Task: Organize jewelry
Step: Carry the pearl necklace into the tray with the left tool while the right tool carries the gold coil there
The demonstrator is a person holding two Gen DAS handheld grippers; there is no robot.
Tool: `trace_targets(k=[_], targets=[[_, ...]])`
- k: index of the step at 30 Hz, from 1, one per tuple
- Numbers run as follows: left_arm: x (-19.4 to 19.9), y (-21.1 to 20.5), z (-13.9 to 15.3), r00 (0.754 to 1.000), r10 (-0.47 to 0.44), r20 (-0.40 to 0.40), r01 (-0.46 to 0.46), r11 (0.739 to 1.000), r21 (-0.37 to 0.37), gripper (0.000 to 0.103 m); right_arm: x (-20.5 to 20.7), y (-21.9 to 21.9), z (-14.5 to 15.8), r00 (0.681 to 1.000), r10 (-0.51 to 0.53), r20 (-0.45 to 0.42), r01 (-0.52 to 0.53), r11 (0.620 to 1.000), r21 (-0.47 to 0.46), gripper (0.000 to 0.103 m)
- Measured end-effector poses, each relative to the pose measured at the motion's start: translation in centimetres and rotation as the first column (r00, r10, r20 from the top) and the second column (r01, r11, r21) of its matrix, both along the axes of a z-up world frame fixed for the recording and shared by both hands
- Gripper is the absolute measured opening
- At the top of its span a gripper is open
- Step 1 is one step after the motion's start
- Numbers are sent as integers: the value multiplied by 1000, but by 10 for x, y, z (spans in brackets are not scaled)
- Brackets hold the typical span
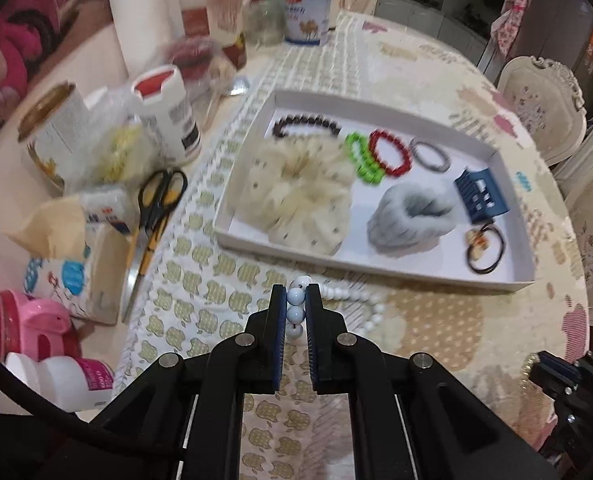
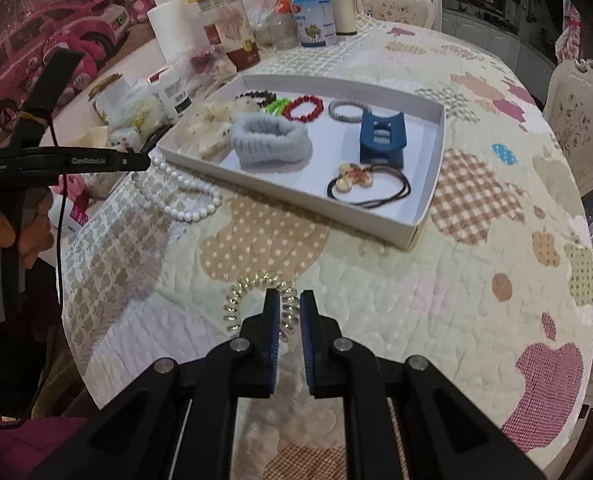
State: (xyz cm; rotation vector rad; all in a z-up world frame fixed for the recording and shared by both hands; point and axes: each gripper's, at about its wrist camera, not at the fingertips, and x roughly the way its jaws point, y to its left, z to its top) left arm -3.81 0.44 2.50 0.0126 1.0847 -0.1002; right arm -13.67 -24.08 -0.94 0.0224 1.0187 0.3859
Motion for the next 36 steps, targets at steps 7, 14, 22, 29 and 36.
trace_targets(k=[7,14,22,29,36], targets=[[1,-9,33,998,-13,62,12,1000,6,9,10,-1,16,999,6,40,-5,1000,-3,10],[9,-19,55,994,-31,101,31,1000,4,9,25,-3,33,997,-3,78,3,1000,-3,10],[24,-36,72,988,-72,133,72,997,2,9,48,-8,42,995,-36,91,35,999,18,10],[43,-50,80,985,-100,143,102,995,-9,9,64,-11,41,994,-69,84,66,997,32,10],[65,-67,83,981,-124,147,128,992,-16,9,88,-11,40,992,-95,78,93,995,31,10]])
